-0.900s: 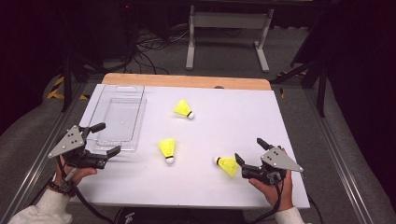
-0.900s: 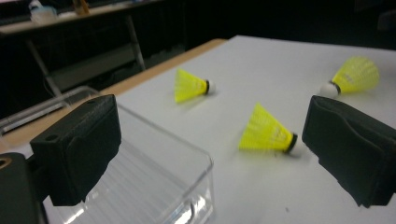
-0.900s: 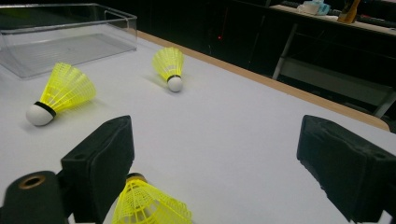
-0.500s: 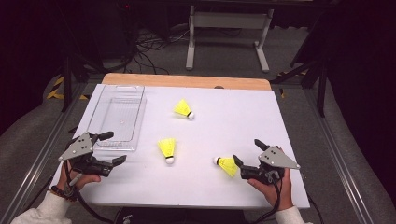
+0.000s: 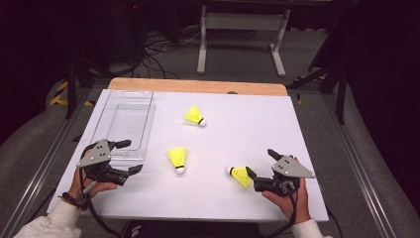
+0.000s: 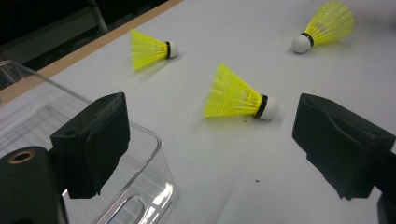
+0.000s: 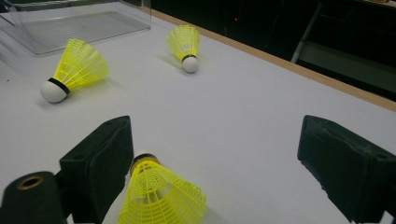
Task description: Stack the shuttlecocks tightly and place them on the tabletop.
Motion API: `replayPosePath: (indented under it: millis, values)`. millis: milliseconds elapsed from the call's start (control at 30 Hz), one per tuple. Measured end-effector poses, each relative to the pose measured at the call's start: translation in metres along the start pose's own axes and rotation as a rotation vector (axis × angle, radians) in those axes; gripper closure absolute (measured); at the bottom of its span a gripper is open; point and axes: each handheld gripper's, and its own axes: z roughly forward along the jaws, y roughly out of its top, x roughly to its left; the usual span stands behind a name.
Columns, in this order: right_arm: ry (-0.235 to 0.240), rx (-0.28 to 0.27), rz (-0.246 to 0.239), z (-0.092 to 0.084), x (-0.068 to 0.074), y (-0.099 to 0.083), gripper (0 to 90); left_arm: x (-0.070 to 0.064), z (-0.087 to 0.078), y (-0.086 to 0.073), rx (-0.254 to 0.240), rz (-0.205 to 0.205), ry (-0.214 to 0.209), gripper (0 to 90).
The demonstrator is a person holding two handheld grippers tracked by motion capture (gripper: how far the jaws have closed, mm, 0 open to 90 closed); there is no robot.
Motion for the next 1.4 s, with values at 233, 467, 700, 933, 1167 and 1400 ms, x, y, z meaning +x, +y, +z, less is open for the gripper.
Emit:
replayPosePath:
  millis: [233,467,700,933,1167,1400]
  values:
    - [-0.003,-0.006,0.007,-0.002,-0.001,0.002,11.6,-0.005,0.009,0.006,0.024,0.024,-0.018,13.0]
    - [-0.003,0.003,0.012,-0.001,-0.002,0.003,12.1,-0.008,0.016,0.007,0.039,0.027,-0.032,13.8]
    - [-0.004,0.013,0.014,-0.001,-0.001,0.003,12.9,-0.009,0.021,0.009,0.055,0.028,-0.045,16.1]
    - [0.001,0.022,0.016,0.0,-0.002,0.003,13.0,-0.014,0.039,0.02,0.079,0.025,-0.104,21.9]
    - [0.03,0.033,0.023,0.0,-0.004,0.003,13.6,-0.013,0.067,0.038,0.123,-0.011,-0.111,26.6]
    - [0.062,0.047,0.046,0.001,-0.007,0.002,14.1,-0.003,0.098,0.042,0.175,-0.117,-0.116,33.4]
